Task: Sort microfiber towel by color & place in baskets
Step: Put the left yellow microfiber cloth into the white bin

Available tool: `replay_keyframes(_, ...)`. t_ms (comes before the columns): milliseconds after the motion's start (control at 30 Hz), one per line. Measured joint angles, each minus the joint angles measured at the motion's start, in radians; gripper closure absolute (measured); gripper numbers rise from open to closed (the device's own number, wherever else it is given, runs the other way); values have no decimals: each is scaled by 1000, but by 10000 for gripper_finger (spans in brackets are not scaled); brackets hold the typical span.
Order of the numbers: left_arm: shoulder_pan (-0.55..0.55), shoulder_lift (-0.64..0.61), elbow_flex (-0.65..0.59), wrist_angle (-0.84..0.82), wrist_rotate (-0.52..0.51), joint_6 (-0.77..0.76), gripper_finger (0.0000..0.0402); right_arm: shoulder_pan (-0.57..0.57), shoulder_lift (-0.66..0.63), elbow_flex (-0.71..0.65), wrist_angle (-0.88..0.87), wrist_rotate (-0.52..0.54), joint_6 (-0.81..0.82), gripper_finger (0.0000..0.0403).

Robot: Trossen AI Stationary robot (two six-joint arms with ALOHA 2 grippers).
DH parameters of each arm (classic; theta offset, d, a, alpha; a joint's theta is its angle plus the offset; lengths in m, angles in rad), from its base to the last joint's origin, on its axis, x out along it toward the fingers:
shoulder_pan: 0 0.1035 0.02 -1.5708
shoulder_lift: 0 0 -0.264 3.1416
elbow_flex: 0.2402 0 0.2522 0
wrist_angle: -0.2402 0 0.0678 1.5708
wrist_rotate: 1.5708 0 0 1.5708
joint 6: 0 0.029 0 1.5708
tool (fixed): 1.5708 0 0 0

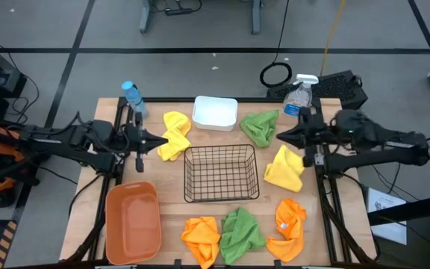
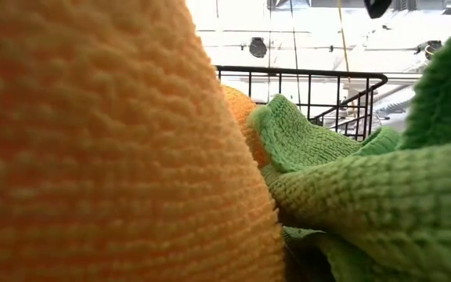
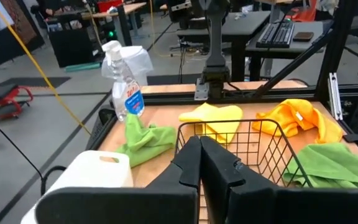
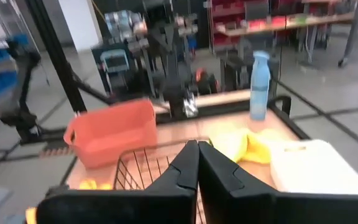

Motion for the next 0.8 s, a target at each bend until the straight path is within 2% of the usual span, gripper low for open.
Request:
replay_keyframes(167,0,22,0,-10,-44,-25,381,0,84,0,-68,0,27,403)
replay_keyframes(367,4,60,0,-51,-174,-76,315,35,173,0,-91,3,60,403)
replay_keyframes(567,17,102,0,-120,-393,-105,259,69,222,-1,-90,4,60,403)
replay_keyframes(700,23,133,0,-234,-410,-243,243,93,232,-1,-89,4,47,403)
replay_keyframes(800,53,157,0,-306,-406,-258,231,112,231,-1,-89,4,30,403)
